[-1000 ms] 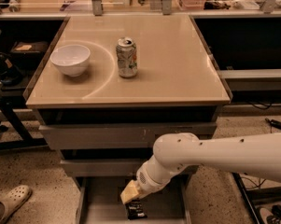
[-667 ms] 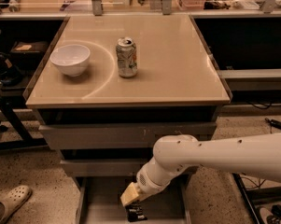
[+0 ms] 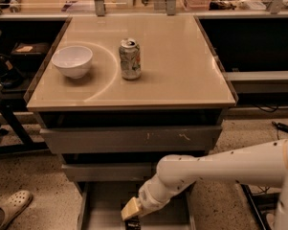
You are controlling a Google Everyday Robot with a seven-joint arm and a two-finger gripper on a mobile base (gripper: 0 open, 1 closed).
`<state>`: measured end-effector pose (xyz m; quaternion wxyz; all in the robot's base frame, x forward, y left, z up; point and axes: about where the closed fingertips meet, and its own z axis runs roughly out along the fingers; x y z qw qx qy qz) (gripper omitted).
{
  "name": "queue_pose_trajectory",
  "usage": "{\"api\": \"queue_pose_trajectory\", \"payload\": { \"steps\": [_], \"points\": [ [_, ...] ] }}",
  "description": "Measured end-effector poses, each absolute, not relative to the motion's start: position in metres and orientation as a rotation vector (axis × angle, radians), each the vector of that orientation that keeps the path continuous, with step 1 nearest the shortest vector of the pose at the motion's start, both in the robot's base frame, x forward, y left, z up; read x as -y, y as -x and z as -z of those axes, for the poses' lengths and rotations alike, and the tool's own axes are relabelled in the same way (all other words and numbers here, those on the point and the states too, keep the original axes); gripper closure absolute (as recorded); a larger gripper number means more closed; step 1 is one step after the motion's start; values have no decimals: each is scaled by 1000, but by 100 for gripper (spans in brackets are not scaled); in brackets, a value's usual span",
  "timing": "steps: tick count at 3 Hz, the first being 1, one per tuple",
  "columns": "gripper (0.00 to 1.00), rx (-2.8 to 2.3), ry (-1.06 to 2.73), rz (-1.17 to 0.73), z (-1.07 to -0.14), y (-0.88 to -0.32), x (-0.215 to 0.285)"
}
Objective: Place rxbar chocolate into bottom drawer
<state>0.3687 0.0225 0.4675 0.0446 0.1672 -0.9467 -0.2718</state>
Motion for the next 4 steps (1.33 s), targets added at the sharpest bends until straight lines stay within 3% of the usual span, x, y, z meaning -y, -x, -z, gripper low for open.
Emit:
{"api": "queue_pose_trajectory", "payload": {
  "steps": [2,4],
  "points": [
    [100,2904,-229,978,-370,-384,-46],
    [100,2856,-184,996,-346,-373,-56]
  ]
}}
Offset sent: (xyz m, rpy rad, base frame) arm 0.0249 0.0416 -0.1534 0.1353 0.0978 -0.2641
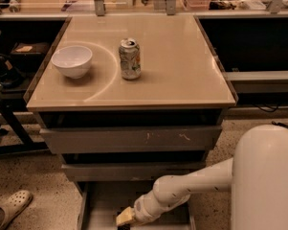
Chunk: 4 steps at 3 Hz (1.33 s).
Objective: Place rxbar chocolate into bottom drawer
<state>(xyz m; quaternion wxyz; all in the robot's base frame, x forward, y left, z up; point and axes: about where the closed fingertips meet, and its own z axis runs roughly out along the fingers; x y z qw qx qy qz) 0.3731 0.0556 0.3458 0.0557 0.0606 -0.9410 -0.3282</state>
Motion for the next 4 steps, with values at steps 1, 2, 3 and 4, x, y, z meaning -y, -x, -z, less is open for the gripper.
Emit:
{"api": "queue_pose_trajectory", "payload": {
  "steps": [1,2,3,4],
  "points": [
    [100,2839,-37,1035,-307,-384,-73],
    [100,2843,128,1082,-271,-396,-82],
    [100,2851,273,1105,-241,-407,-85],
    [100,2881,346,1107,-220,-428,-84]
  ]
}}
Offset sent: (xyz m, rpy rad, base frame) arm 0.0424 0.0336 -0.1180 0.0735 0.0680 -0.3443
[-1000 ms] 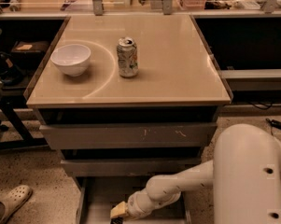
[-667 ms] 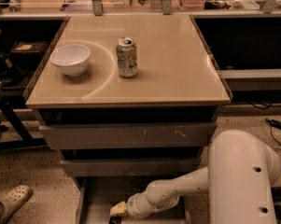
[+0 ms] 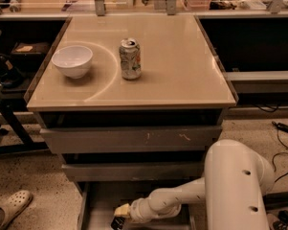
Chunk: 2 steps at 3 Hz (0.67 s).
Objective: Place rxbar chocolate into bottom drawer
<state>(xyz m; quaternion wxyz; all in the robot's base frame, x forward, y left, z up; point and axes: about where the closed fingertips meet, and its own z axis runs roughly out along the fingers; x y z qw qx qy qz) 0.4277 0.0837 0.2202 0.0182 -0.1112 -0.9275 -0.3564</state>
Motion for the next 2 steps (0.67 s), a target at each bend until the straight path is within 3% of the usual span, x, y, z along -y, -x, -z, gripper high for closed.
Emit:
{"api": "queue_pose_trajectory", "payload": {
  "steps": [2],
  "points": [
    [100,2906,412,1046,-175,-463,-73]
  ]
}}
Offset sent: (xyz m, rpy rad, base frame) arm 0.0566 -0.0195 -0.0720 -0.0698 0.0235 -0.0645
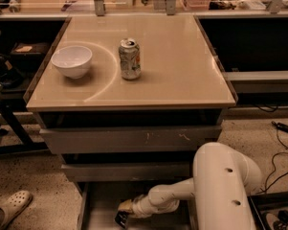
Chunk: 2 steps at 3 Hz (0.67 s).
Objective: Place rxbar chocolate into bottom drawer
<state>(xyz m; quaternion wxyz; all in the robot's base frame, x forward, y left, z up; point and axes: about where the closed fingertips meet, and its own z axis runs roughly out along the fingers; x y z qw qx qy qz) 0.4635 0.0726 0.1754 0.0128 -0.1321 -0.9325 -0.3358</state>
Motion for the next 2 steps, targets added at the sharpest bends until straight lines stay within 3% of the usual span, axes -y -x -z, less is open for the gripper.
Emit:
{"api": "queue_pose_trajectory", "payload": {
  "steps": [1,2],
  "points": [
    [100,2889,454,1037,-156,-472,-72],
    [82,2891,458,1039,-155,-475,-73]
  ]
}}
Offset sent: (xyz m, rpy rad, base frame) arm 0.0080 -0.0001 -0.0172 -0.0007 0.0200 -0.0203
